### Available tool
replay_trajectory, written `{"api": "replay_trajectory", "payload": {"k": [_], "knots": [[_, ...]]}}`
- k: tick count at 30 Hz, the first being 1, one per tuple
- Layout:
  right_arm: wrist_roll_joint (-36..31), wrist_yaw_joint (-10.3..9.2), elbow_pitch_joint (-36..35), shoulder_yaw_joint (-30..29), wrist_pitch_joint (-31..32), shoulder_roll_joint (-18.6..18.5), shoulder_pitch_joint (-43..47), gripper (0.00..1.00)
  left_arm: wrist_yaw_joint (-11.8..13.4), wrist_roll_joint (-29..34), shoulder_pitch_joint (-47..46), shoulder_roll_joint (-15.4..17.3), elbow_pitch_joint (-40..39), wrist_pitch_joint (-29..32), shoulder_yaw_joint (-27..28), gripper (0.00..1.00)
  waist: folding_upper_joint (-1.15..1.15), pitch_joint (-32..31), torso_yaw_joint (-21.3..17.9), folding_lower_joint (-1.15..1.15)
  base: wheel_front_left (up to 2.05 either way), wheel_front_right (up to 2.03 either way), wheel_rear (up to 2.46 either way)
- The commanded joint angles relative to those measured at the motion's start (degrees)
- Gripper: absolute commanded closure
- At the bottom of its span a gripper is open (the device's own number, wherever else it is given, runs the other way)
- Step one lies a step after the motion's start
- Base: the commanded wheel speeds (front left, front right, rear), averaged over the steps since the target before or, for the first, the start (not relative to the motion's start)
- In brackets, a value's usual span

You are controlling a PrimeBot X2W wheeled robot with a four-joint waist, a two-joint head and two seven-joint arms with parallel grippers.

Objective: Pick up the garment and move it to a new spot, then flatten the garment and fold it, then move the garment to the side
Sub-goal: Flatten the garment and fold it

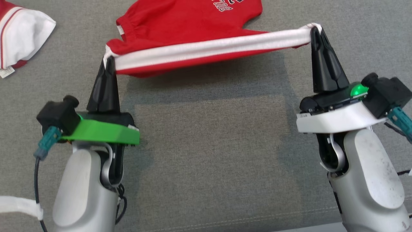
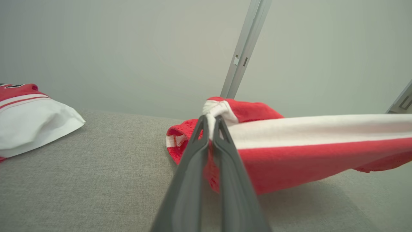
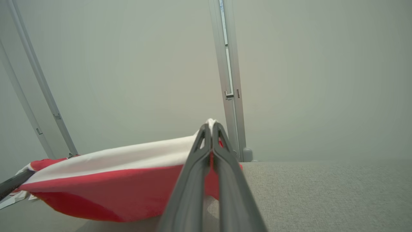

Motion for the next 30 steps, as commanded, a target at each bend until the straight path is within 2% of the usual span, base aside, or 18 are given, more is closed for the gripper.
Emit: {"api": "replay_trajectory", "payload": {"k": [1,4,10,19,25,30], "knots": [[0.4,-0.10,-1.2,-0.5,-0.2,-0.2,2.5,1.00,-0.1,-0.2,3.1,0.1,-1.5,0.0,-0.1,1.00,0.64,-1.8,0.5,0.00,0.00,0.00,0.00],[0.6,-0.11,-3.2,-1.3,-0.2,0.0,5.6,1.00,-0.1,-0.8,6.7,0.0,-4.2,0.0,-0.6,1.00,0.64,-3.2,0.6,0.00,0.00,0.00,0.00],[0.8,-0.12,-8.5,-2.7,-0.2,0.8,16.3,1.00,2.5,-3.4,18.5,0.1,-10.6,0.0,-2.0,1.00,0.64,-7.7,-0.2,0.00,0.00,0.00,0.00],[2.2,-0.14,-15.2,-4.1,-0.2,1.2,28.9,1.00,5.5,-3.2,31.8,0.2,-18.2,0.0,-4.1,1.00,0.64,-12.2,-1.9,0.00,0.00,0.00,0.00],[1.9,-0.13,-17.0,-3.3,-0.2,1.2,32.4,1.00,6.2,-3.0,36.7,0.1,-21.7,0.0,-6.0,1.00,0.64,-13.1,-2.1,0.00,0.00,0.00,0.00],[1.8,-0.11,-15.6,-3.7,-0.2,1.2,31.2,1.00,6.5,-3.7,35.5,0.1,-21.3,0.0,-7.7,1.00,0.64,-13.4,-1.4,0.00,0.00,0.00,0.00]]}}
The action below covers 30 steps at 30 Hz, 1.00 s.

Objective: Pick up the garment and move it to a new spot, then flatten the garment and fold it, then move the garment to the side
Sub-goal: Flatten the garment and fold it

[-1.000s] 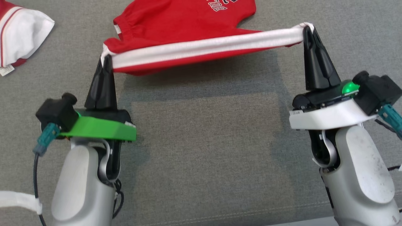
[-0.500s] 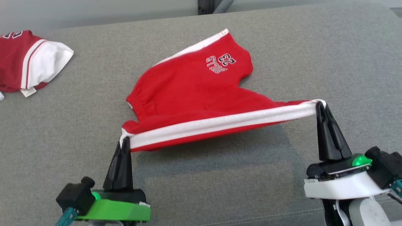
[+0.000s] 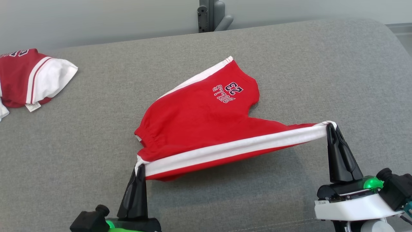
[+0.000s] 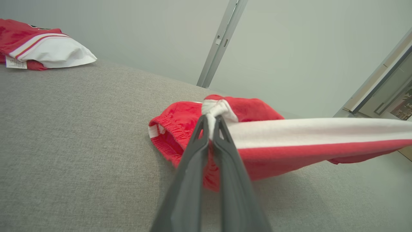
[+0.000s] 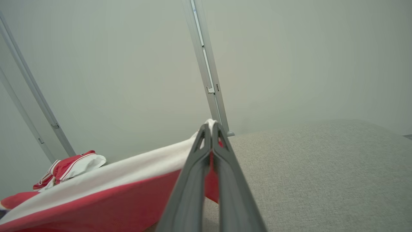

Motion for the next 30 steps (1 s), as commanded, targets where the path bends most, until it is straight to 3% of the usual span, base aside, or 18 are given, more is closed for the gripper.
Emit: {"api": "replay_trajectory", "payload": {"k": [1,5,12,25,30], "knots": [[-0.4,-0.12,0.6,-0.4,-0.3,-0.1,-1.2,1.00,0.4,-0.8,-1.5,0.3,0.5,0.0,-0.4,1.00,0.63,0.0,0.5,0.00,0.00,0.00,0.00],[-1.2,-0.12,2.8,-0.4,-0.3,-0.1,-3.1,1.00,1.0,-1.8,-4.6,0.3,2.9,0.0,-2.2,1.00,0.63,0.3,1.5,0.00,0.00,0.00,0.00],[-2.4,-0.12,9.2,-1.8,-0.2,-0.1,-9.7,1.00,5.0,-4.8,-12.0,0.3,8.7,0.0,-4.7,1.00,0.63,2.5,3.6,0.00,0.00,0.00,0.00],[-6.0,-0.11,30.1,0.9,-0.2,-3.1,-32.4,1.00,10.0,-16.4,-32.9,0.3,26.8,0.0,-10.3,1.00,0.63,9.8,8.3,0.00,0.00,0.00,0.00],[-6.5,-0.11,38.0,1.7,-0.2,-4.0,-39.7,1.00,10.6,-19.0,-37.6,0.3,30.1,0.0,-12.4,1.00,0.63,12.1,10.1,0.00,0.00,0.00,0.00]]}}
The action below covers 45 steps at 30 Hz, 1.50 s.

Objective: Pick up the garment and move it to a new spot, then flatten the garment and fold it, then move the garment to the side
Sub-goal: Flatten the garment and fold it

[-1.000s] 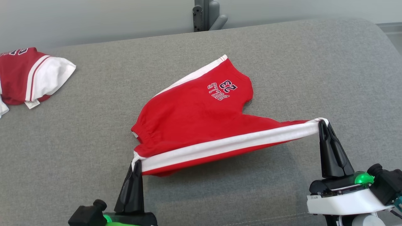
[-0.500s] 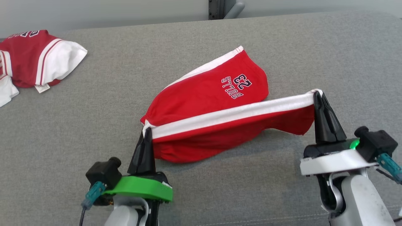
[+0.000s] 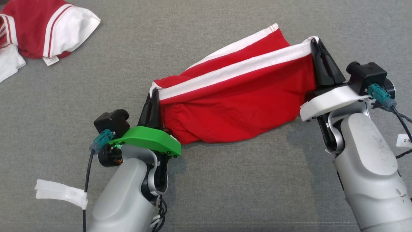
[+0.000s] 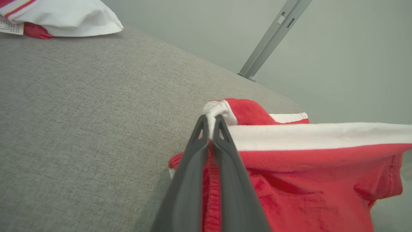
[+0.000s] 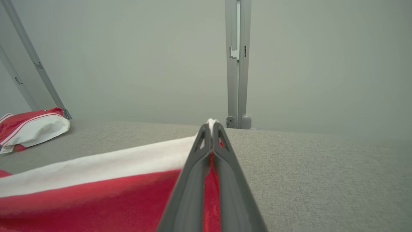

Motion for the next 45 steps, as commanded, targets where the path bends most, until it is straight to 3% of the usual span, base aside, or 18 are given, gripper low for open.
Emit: {"api": "replay_trajectory", "payload": {"k": [1,2,3,4,6,7,8,38,40,41,42,45], "knots": [[-0.3,-0.10,1.3,0.0,-0.2,-0.5,-1.3,1.00,0.2,-0.9,-1.2,0.3,0.4,0.0,-0.5,1.00,0.64,2.0,2.0,0.00,0.00,0.00,0.00],[-0.3,-0.10,3.0,0.0,-0.2,-0.6,-2.5,1.00,0.2,-1.2,-1.9,0.3,0.5,0.0,-0.9,0.98,0.64,2.3,2.3,0.00,0.00,0.00,0.00],[-0.4,-0.10,4.4,0.0,-0.2,-0.8,-3.6,1.00,0.3,-1.3,-2.3,0.3,0.6,0.0,-1.4,0.88,0.64,2.6,2.6,0.00,0.00,0.00,0.00],[-0.5,-0.10,5.6,0.1,-0.2,-0.9,-4.7,1.00,0.4,-1.6,-2.6,0.3,0.6,0.0,-1.9,0.67,0.64,2.9,2.9,0.00,0.00,0.00,0.00],[-0.8,-0.10,7.8,0.4,-0.2,-1.2,-6.5,1.00,0.6,-2.4,-3.0,0.3,0.4,0.0,-3.1,0.54,0.64,3.5,3.4,0.00,0.00,0.00,0.00],[-0.9,-0.10,8.8,0.6,-0.2,-1.3,-7.4,1.00,0.6,-2.6,-3.3,0.3,0.4,0.0,-3.6,0.34,0.64,3.7,3.7,0.00,0.00,0.00,0.00],[-1.0,-0.10,9.7,0.7,-0.2,-1.4,-8.1,1.00,0.6,-2.8,-3.6,0.3,0.3,0.0,-4.1,0.00,0.64,4.0,3.9,0.00,0.00,0.00,0.00],[-7.4,-0.10,36.9,0.2,-0.2,-7.6,-25.7,0.99,-0.6,3.2,2.5,0.3,-13.4,0.0,-5.8,0.00,0.64,7.2,11.0,0.00,0.00,0.00,0.00],[-7.5,-0.10,37.8,0.1,-0.2,-7.7,-26.7,0.54,-0.9,3.9,2.8,0.3,-13.8,0.0,-5.9,0.00,0.64,7.3,11.0,0.00,0.00,0.00,0.00],[-7.4,-0.10,38.2,0.1,-0.2,-7.6,-26.9,0.07,-1.0,4.2,2.9,0.3,-14.0,0.0,-6.0,0.00,0.64,7.3,11.0,0.00,0.00,0.00,0.00],[-7.3,-0.10,38.6,0.4,-0.2,-7.5,-27.1,0.00,-1.1,4.3,3.1,0.3,-14.1,0.0,-6.1,0.00,0.64,7.3,10.9,0.00,0.00,0.00,0.00],[-6.4,-0.10,40.1,1.6,-0.2,-7.4,-27.6,0.00,-1.6,5.6,4.0,0.3,-14.3,0.0,-6.0,0.00,0.64,6.9,10.4,0.00,0.00,0.00,0.00]]}}
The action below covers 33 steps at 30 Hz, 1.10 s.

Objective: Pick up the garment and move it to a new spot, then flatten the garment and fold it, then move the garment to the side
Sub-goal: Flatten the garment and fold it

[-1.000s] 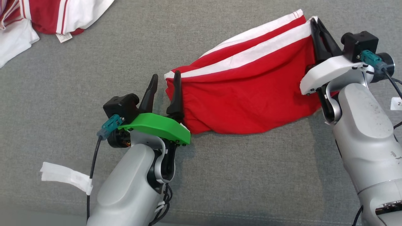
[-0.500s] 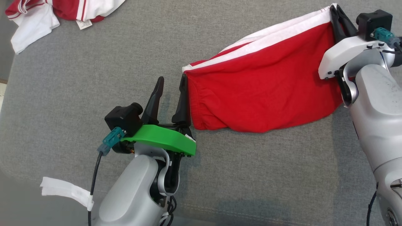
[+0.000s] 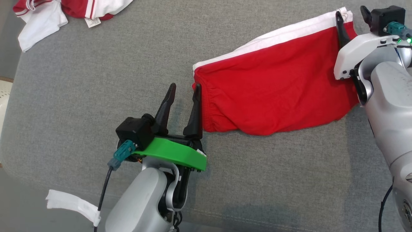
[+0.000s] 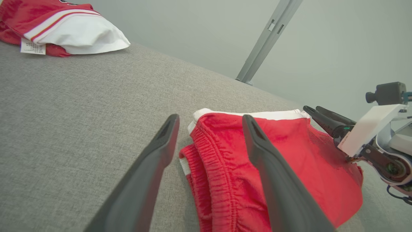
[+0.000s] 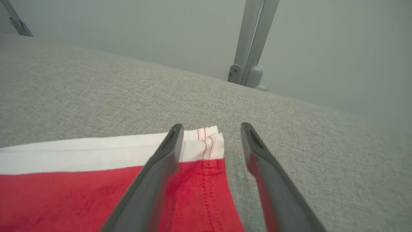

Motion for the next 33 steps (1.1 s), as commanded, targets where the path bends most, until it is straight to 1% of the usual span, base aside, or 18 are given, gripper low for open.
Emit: {"api": "replay_trajectory", "payload": {"k": [1,7,11,14,16,17,19,24,26,27,31,33], "knots": [[1.0,-0.10,0.9,0.7,-0.2,-0.1,-0.7,0.00,-0.3,0.9,1.1,0.2,-0.2,0.0,0.0,0.00,0.64,-0.4,-0.5,0.00,0.00,0.00,0.00],[4.4,-0.10,1.7,5.3,-0.2,-0.6,-1.1,0.00,-1.0,3.2,2.9,0.2,-0.7,0.0,1.2,0.00,0.64,-1.7,-2.2,0.00,0.00,0.00,0.00],[8.4,-0.10,1.4,9.7,-0.2,-0.7,-0.4,0.00,-1.1,4.4,4.5,0.2,-1.1,0.0,2.6,0.00,0.64,-3.0,-3.7,0.00,0.00,0.00,0.00],[12.5,-0.10,1.0,13.9,1.3,-1.3,0.4,0.00,-1.4,5.4,5.8,0.2,-1.4,0.0,4.0,0.00,0.64,-4.0,-4.8,0.00,0.00,0.00,0.00],[15.7,-0.10,0.2,16.7,3.2,-1.8,1.3,0.00,-1.6,5.8,6.9,0.2,-1.6,0.0,4.8,0.00,0.64,-4.8,-5.3,0.00,0.00,0.00,0.00],[19.4,-0.10,-0.9,19.6,6.0,-2.5,2.4,0.00,-1.7,5.7,8.1,0.2,-2.0,0.0,5.5,0.00,0.64,-5.5,-5.7,0.00,0.00,0.00,0.00],[23.1,-0.10,-2.4,22.2,8.9,-3.6,3.3,0.00,-1.9,5.5,9.0,0.2,-2.3,0.0,5.9,0.00,0.64,-6.2,-6.1,0.00,0.00,0.00,0.00],[31.4,-0.10,-5.1,27.0,16.3,-6.4,5.5,0.00,-2.2,5.3,10.5,0.2,-2.9,0.0,6.4,0.00,0.64,-7.3,-5.9,0.00,0.00,0.00,0.00],[33.9,-0.10,-5.6,28.3,18.7,-7.1,5.9,0.00,-2.2,5.3,10.9,0.2,-3.2,0.0,6.6,0.00,0.64,-7.5,-5.5,0.00,0.00,0.00,0.00],[33.9,-0.10,-5.6,28.3,18.7,-7.1,5.9,0.00,-2.2,5.3,10.9,0.2,-3.2,0.0,6.6,0.00,0.64,-7.5,-5.5,0.00,0.00,0.00,0.00],[38.2,-0.10,-5.7,30.8,22.0,-8.1,6.6,0.00,-2.1,5.7,11.3,0.2,-3.7,0.0,7.0,0.00,0.64,-7.3,-4.1,0.00,0.00,0.00,0.00],[39.5,-0.10,-5.2,31.6,22.7,-7.9,6.8,0.00,-2.2,5.6,11.3,0.2,-3.8,0.0,7.0,0.00,0.64,-7.2,-3.5,0.00,0.00,0.00,0.00]]}}
